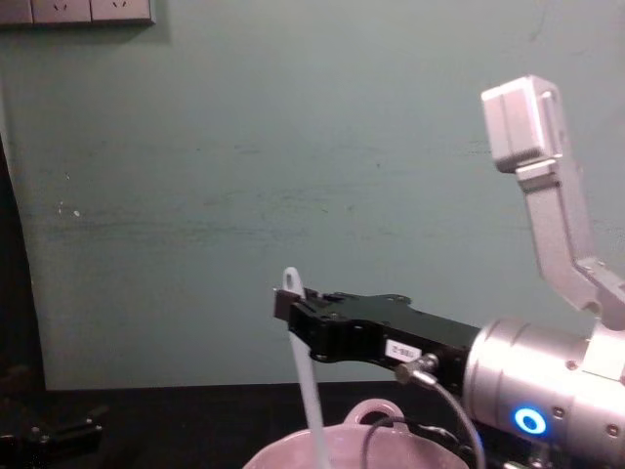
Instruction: Use the one hand to pick up the spoon and stir the clear water in the bowl.
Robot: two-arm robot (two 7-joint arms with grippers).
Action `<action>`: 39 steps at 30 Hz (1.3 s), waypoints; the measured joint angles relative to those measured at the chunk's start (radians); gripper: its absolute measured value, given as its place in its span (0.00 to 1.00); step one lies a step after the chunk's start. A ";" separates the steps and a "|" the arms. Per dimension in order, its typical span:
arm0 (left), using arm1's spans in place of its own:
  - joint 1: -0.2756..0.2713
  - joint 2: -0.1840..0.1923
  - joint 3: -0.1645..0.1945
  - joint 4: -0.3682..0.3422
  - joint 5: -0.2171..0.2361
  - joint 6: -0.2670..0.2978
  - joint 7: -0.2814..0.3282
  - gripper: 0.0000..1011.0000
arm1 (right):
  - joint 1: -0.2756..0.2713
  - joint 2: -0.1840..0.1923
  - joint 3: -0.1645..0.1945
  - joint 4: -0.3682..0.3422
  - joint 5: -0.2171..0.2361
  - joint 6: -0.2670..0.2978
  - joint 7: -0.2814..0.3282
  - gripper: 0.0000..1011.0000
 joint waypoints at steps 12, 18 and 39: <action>0.000 0.000 0.000 0.000 0.000 0.000 0.000 1.00 | 0.072 -0.041 -0.023 0.077 -0.004 -0.018 0.017 0.11; 0.000 0.000 0.000 0.000 0.000 0.000 0.000 1.00 | 0.091 -0.047 -0.015 0.096 -0.003 -0.027 0.016 0.11; 0.000 0.000 0.000 0.000 0.000 0.000 0.000 1.00 | -0.085 0.089 0.200 -0.235 0.036 -0.057 -0.111 0.11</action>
